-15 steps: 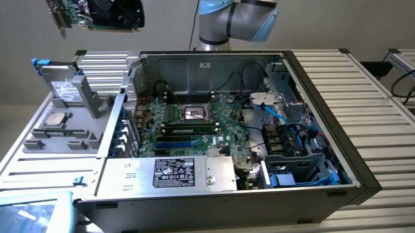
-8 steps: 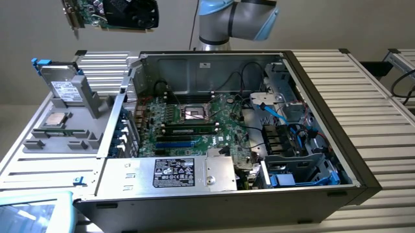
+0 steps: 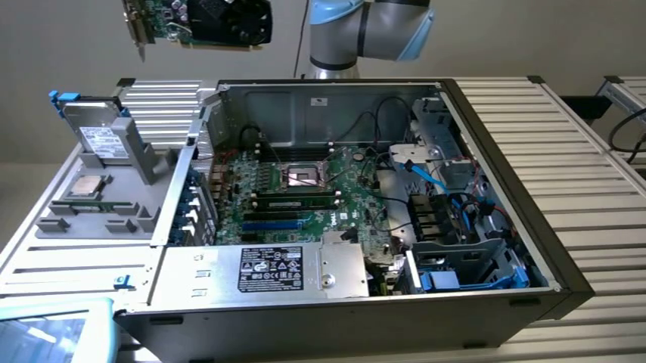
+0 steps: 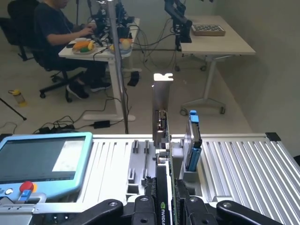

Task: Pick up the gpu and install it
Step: 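Pick up the gpu and move the gpu toward the slot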

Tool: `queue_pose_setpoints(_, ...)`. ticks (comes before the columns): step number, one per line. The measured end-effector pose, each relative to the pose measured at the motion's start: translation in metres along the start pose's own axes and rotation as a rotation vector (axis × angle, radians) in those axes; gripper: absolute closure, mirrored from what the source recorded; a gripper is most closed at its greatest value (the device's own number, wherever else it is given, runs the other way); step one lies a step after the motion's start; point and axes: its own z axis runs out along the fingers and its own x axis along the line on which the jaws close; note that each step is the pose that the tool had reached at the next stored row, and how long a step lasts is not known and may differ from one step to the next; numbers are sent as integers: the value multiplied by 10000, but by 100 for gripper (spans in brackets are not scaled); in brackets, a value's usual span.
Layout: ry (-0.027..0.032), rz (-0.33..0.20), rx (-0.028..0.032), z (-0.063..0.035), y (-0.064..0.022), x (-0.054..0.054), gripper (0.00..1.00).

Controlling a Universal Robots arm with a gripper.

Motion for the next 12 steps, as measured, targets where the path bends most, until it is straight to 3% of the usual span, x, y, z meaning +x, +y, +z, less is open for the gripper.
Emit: queue_pose_setpoints(12, 200, -163, -152, -326, -300, -12, 73)
